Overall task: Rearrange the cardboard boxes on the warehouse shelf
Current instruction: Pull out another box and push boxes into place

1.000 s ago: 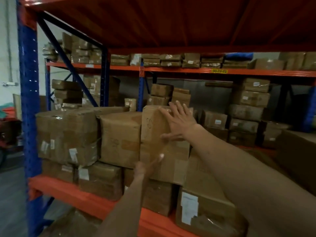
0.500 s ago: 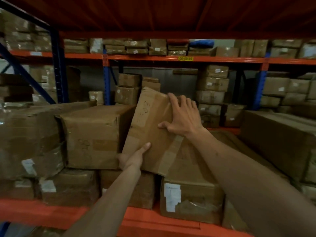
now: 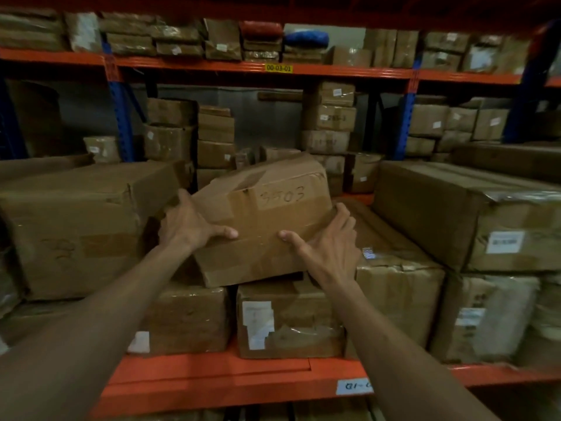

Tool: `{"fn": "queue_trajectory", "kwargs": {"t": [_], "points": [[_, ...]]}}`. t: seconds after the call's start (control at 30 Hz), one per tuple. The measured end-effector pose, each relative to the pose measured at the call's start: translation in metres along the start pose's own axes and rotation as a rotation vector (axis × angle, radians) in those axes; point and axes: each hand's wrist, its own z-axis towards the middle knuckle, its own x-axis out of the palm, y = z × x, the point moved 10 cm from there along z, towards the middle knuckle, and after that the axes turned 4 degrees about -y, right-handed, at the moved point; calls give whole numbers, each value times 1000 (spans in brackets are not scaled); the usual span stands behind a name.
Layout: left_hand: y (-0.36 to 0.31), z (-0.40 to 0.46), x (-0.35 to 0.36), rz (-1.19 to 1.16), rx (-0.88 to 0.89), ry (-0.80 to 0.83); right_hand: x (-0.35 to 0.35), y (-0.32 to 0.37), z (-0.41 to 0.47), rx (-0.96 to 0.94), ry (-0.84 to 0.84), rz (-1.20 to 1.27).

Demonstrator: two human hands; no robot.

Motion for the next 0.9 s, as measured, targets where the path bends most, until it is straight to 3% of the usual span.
{"fn": "queue_trajectory", "kwargs": {"t": [0.17,0.27,0.47,0.57,0.63,0.9], "points": [[-18,-15,-11,254,166,-11,13,-28,-38,41,110,73],[-20,-24,-13,294,153,5,10,-40,-39,59,150,105],[-25,-32,-14,97,111,136,-18,14,16,-297,128,-36],[-32,-44,-13,-37,140,85,-2,12,45,-248,479,-15],[-42,-54,-11,-89,164,27,-3,-4,56,-203,590,-5],[-47,-59,-2,-113,153,52,-13,-15,56,-184,470,68]]}}
